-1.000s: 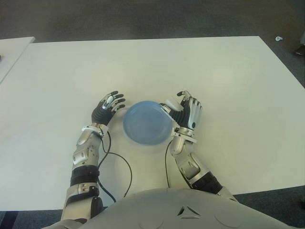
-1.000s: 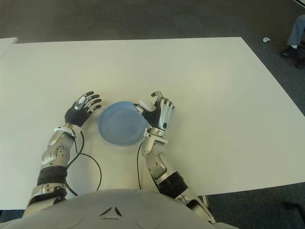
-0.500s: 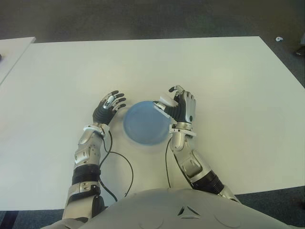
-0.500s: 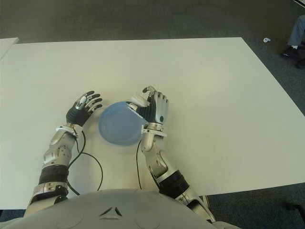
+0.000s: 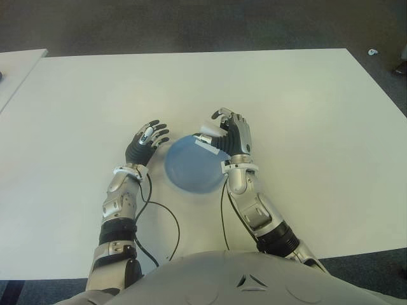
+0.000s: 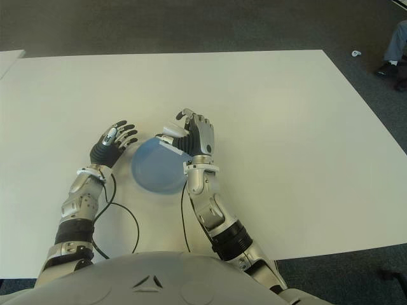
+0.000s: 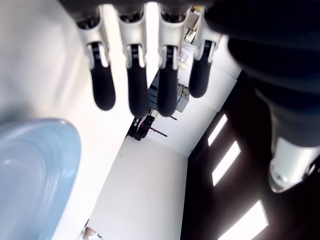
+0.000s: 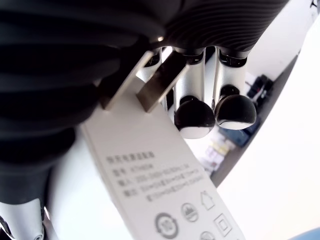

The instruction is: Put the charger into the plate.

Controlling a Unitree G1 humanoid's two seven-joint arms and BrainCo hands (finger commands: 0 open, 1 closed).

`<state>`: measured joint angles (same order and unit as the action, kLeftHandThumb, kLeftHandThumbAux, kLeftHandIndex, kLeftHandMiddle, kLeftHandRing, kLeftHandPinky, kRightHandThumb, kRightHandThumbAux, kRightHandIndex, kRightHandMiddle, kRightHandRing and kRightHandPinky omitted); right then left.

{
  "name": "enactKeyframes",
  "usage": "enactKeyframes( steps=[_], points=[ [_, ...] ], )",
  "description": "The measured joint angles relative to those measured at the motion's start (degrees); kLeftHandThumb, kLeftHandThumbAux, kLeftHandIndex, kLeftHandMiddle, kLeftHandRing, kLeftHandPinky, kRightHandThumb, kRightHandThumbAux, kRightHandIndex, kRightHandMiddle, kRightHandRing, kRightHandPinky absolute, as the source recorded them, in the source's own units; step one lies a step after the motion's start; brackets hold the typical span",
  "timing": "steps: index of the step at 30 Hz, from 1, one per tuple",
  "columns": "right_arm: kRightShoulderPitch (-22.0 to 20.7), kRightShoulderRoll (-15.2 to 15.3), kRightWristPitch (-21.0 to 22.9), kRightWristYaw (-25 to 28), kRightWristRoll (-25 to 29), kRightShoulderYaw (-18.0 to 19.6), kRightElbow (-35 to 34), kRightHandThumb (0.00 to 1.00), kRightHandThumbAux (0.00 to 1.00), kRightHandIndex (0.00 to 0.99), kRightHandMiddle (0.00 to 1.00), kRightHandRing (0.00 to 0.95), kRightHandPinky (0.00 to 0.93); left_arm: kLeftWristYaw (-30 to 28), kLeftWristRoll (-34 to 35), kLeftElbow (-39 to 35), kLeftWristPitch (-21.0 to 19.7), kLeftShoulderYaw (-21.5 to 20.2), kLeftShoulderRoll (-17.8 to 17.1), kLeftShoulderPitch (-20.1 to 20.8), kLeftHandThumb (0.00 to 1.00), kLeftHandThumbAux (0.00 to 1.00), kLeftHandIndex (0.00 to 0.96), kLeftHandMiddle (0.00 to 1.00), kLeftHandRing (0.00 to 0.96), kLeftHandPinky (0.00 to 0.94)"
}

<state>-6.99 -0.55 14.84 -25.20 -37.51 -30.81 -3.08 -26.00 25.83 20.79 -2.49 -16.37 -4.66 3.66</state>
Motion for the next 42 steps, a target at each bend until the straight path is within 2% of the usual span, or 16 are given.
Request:
enactKeyframes(
  steps=[7, 12, 20, 27, 33, 34, 40, 41, 42],
  points=[
    [-3.0, -0.3, -3.3, 2.4, 1.9, -0.4, 6.7, 0.754, 0.706, 0.441, 0.88, 0.872, 0.852, -0.1, 0.2, 1.4, 1.3, -0.1, 0.4, 0.7, 0.32, 0.66, 0.269, 0.307, 0.32, 0.339],
    [-3.7, -0.4, -3.7, 4.0, 3.9, -0.6, 11.5, 0.754, 0.706, 0.441, 0.885, 0.875, 0.856, -0.3, 0.1, 2.5, 2.4, -0.1, 0.4, 1.4, 0.313, 0.663, 0.259, 0.293, 0.309, 0.331],
    [-4.4, -0.5, -4.3, 4.7, 6.1, -0.7, 15.5, 0.754, 0.707, 0.441, 0.894, 0.884, 0.863, -0.8, 0.1, 3.9, 3.8, -0.1, 0.5, 1.8, 0.292, 0.667, 0.247, 0.28, 0.299, 0.324],
    [-5.9, -0.9, -7.2, 3.8, 7.2, -0.7, 20.0, 0.753, 0.708, 0.441, 0.902, 0.893, 0.874, -1.2, 0.2, 4.2, 3.9, -0.2, 0.5, 1.9, 0.28, 0.66, 0.244, 0.275, 0.299, 0.332],
    [-7.1, -1.3, -9.3, -0.2, 6.5, -1.0, 23.3, 0.751, 0.707, 0.441, 0.895, 0.886, 0.869, -1.3, 0.2, 4.3, 3.9, -0.4, 0.5, 2.1, 0.282, 0.664, 0.25, 0.281, 0.303, 0.333],
    [-7.2, -1.4, -9.7, -0.8, 6.4, -1.0, 23.6, 0.75, 0.707, 0.441, 0.887, 0.879, 0.86, -1.3, 0.2, 4.4, 3.9, -0.4, 0.5, 2.1, 0.284, 0.666, 0.251, 0.282, 0.303, 0.333],
    [-7.7, -1.5, -13.4, -2.9, 6.3, -1.5, 26.2, 0.713, 0.701, 0.43, 0.691, 0.706, 0.655, -1.3, 0.2, 4.3, 3.9, -0.4, 0.5, 2.1, 0.289, 0.681, 0.251, 0.276, 0.295, 0.318],
    [-7.8, -1.5, -13.8, -2.9, 6.3, -1.5, 26.5, 0.625, 0.591, 0.407, 0.607, 0.608, 0.565, -1.3, 0.2, 4.3, 3.9, -0.4, 0.5, 2.1, 0.282, 0.682, 0.248, 0.27, 0.29, 0.311],
    [-7.8, -1.5, -14.3, -3.0, 6.3, -1.5, 26.9, 0.593, 0.552, 0.398, 0.577, 0.573, 0.532, -1.3, 0.2, 4.3, 3.9, -0.4, 0.5, 2.0, 0.279, 0.683, 0.247, 0.268, 0.288, 0.309]
  ],
)
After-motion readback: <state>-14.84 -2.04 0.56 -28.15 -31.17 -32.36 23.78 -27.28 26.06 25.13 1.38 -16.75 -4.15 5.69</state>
